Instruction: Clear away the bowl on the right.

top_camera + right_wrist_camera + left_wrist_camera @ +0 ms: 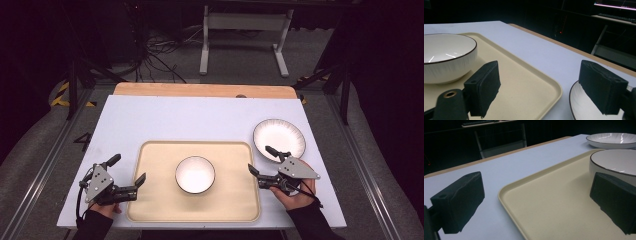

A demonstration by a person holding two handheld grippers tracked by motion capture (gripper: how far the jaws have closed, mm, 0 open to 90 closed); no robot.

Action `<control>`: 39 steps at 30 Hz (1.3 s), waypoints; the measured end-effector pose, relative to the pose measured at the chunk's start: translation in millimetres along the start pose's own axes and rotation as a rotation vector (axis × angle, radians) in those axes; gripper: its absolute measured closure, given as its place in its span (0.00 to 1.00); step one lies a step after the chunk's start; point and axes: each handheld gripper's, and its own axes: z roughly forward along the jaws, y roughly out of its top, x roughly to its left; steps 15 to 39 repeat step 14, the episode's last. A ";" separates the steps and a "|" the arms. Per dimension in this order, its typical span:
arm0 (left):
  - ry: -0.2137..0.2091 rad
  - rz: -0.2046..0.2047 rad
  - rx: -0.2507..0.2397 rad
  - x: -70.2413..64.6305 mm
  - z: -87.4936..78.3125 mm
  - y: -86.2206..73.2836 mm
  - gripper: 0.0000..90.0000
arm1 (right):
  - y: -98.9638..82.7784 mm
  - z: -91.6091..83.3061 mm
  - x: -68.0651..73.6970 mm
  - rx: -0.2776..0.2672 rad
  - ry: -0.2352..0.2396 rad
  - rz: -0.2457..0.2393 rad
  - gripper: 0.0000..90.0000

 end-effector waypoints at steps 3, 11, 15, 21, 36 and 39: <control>-0.002 0.000 0.000 0.1 0.0 0.0 0.00 | -2.5 -0.9 -0.6 0.007 -0.001 0.009 0.18; -0.006 -0.001 -0.001 0.3 0.0 0.0 0.00 | -8.7 -1.2 -1.9 0.024 -0.004 0.036 0.18; -0.007 -0.002 -0.002 0.6 0.0 0.0 0.00 | -8.0 -1.0 -1.3 0.023 -0.002 0.032 0.18; -0.007 -0.002 -0.002 0.6 0.0 0.0 0.00 | -8.0 -1.0 -1.3 0.023 -0.002 0.032 0.18; -0.007 -0.002 -0.002 0.6 0.0 0.0 0.00 | -8.0 -1.0 -1.3 0.023 -0.002 0.032 0.18; -0.007 -0.002 -0.002 0.6 0.0 0.0 0.00 | -8.0 -1.0 -1.3 0.023 -0.002 0.032 0.18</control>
